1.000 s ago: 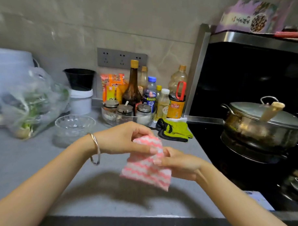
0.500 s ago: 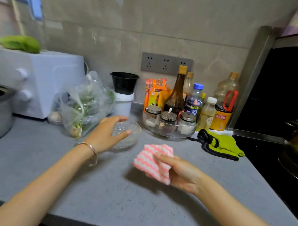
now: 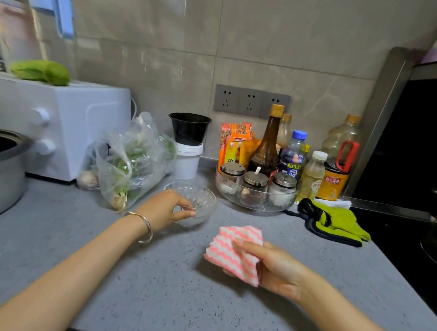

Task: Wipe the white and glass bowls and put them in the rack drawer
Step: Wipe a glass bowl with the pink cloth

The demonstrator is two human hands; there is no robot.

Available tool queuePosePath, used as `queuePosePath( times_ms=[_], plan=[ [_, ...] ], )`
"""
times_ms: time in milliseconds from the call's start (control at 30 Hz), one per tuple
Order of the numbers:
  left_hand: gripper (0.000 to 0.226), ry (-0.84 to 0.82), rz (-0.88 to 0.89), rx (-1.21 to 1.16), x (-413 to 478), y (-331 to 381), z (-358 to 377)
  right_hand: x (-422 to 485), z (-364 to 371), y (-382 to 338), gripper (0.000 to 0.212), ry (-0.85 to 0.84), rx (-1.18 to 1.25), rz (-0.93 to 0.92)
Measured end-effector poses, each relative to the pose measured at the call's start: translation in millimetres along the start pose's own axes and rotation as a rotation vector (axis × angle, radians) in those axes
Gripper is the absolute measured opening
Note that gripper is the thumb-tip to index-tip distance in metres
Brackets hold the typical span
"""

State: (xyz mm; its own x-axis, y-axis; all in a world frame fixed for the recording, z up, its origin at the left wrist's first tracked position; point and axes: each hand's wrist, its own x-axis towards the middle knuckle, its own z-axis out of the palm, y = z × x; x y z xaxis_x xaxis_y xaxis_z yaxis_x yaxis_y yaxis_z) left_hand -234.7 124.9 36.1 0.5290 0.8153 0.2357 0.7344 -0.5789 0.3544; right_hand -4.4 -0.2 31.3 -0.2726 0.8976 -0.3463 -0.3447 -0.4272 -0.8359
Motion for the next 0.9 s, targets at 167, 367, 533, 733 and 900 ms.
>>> queuePosePath(
  times_ms=[167, 367, 533, 733, 900],
  plan=[
    [0.058, 0.130, -0.022, -0.151, -4, -7, 8, -7, -3, 0, 0.040, 0.005, 0.005, -0.009],
    [0.037, 0.454, 0.113, -0.265, -6, 26, -2, -23, -19, -9, 0.035, 0.044, 0.016, -0.052],
    [0.020, 0.520, 0.075, -0.764, 1, 87, 0, -48, -43, -15, 0.032, 0.099, 0.046, -0.123],
    [0.022, 0.371, 0.106, -1.038, 8, 173, 28, -98, -95, -24, 0.055, 0.167, 0.118, -0.262],
    [0.029, 0.333, 0.015, -1.183, 19, 229, 58, -141, -132, -34, 0.052, 0.270, 0.183, -0.414]
  ],
)
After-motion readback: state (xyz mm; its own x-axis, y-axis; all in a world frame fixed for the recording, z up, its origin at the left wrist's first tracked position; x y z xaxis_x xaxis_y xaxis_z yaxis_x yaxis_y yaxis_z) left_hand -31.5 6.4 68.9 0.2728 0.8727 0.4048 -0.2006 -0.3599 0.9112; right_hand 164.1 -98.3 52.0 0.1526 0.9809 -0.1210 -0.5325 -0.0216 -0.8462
